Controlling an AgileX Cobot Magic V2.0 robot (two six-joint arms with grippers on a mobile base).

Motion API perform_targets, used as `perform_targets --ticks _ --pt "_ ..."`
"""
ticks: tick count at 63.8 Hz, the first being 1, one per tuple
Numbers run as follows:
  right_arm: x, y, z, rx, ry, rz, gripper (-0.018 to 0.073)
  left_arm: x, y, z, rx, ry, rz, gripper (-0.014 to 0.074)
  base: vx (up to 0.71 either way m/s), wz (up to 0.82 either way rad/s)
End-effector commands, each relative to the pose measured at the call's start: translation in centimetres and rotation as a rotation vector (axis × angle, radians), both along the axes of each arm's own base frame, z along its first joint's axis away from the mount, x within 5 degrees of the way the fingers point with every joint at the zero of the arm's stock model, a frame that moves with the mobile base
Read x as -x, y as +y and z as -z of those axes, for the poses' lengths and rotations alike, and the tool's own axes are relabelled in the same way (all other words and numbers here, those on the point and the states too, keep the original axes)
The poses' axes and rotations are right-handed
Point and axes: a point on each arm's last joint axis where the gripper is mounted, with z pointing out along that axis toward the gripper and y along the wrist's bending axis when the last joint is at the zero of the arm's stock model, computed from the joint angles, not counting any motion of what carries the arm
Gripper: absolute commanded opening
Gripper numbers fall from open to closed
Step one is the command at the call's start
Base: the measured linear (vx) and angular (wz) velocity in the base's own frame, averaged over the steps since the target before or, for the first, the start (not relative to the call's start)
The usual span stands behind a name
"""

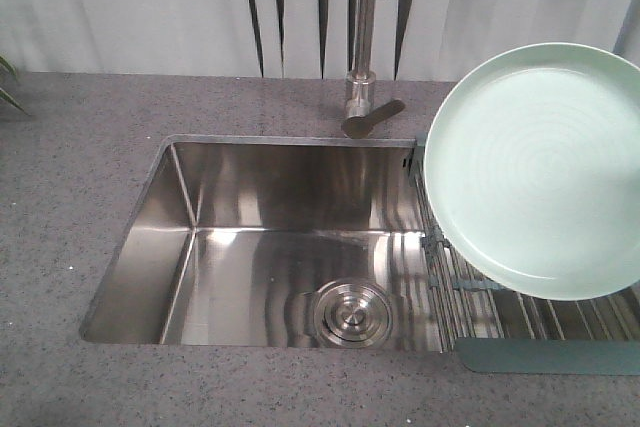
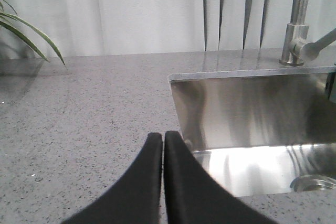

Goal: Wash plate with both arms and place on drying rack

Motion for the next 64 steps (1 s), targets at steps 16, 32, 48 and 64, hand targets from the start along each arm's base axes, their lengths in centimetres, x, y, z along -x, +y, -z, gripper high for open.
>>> perform_targets --ticks 16,32,48,64 --pt "0.04 -0.01 -1.38 -0.013 -0.084 0.024 -0.0004 0.02 -0.05 0.07 0.015 -0.058 0.005 -0.0006 -0.05 -0.13" --pt "0.04 -0.01 -1.38 -0.013 -0.084 0.024 -0.0004 0.02 -0.05 0.07 0.015 -0.058 0.005 -0.0006 -0.04 -0.13" --pt "0.04 -0.01 -1.38 -0.013 -0.084 0.024 -0.0004 0.02 -0.05 0.07 0.015 -0.058 0.005 -0.0006 -0.02 -0.09" --pt "0.04 -0.01 -1.38 -0.013 -0.084 0.024 -0.0004 0.02 -0.05 0.07 0.015 -0.058 0.005 -0.0006 0.0 -0.02"
